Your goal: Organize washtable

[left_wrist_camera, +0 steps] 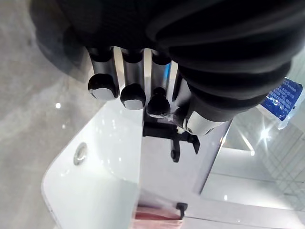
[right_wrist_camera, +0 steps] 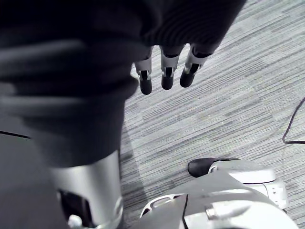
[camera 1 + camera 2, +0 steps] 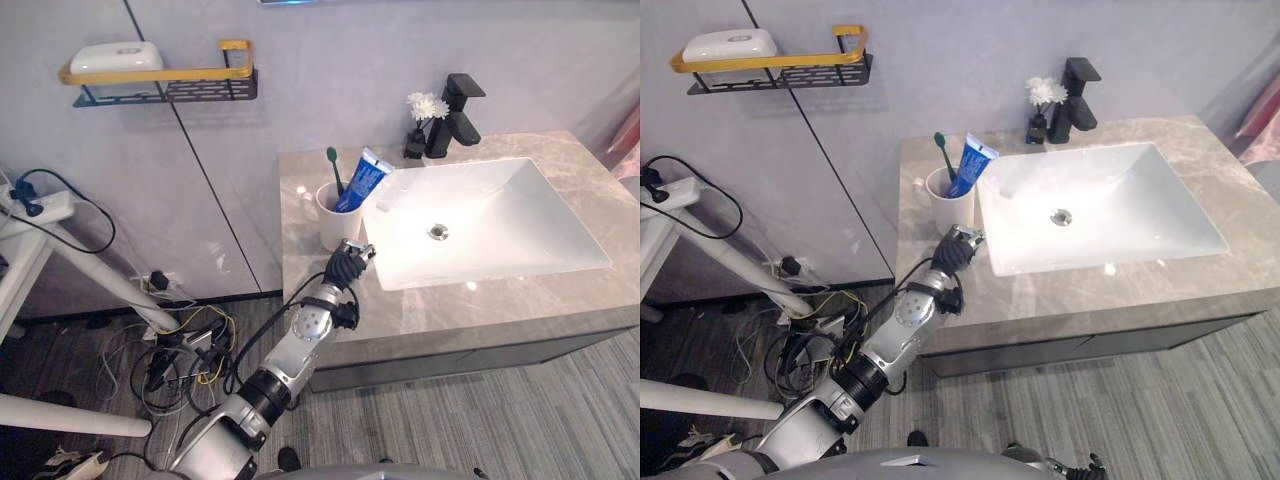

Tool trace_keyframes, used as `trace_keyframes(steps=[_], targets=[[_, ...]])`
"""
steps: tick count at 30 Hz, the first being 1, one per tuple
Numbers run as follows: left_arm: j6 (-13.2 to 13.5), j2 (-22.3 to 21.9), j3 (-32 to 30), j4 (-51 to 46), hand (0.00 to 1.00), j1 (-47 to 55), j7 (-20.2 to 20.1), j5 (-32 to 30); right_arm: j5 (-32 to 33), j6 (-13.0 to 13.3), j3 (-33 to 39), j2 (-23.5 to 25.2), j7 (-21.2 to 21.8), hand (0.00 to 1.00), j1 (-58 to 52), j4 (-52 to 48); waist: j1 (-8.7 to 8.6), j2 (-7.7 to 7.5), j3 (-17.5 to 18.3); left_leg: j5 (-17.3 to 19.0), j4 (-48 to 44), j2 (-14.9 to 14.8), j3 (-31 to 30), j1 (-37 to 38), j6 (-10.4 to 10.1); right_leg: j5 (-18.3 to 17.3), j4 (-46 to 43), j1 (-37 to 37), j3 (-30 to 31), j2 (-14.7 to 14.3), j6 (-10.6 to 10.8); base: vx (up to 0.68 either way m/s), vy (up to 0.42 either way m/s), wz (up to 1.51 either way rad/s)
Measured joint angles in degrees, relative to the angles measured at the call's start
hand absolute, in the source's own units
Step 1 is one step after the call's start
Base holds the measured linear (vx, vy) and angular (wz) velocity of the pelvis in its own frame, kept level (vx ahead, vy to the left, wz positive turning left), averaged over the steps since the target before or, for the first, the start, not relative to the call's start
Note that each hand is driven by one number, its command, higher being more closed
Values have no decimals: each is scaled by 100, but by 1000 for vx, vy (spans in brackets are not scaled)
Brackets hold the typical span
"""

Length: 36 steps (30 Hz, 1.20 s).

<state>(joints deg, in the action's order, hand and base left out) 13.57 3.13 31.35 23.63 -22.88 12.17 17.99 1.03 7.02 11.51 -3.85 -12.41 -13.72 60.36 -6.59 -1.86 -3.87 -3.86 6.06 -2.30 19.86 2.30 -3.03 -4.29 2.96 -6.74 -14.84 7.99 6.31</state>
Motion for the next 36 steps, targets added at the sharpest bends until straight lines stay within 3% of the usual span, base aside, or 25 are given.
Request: trace_keyframes(steps=[16, 36], targets=[[-46, -27, -291, 169, 100, -257, 254, -75, -1, -4, 61, 35, 5, 0, 20, -7, -78, -31, -20, 0, 0, -17, 164, -10, 0, 49, 0, 98, 157, 0, 1, -4, 2, -5], [-52, 52, -1415, 608, 100, -1070, 780, -87, -7, -4, 248, 56, 129, 0, -15, -272, -89, 25, -160, -1, -3, -111, 495, -371, -2, 128, -126, 677, 528, -74, -46, -1, 0, -8]])
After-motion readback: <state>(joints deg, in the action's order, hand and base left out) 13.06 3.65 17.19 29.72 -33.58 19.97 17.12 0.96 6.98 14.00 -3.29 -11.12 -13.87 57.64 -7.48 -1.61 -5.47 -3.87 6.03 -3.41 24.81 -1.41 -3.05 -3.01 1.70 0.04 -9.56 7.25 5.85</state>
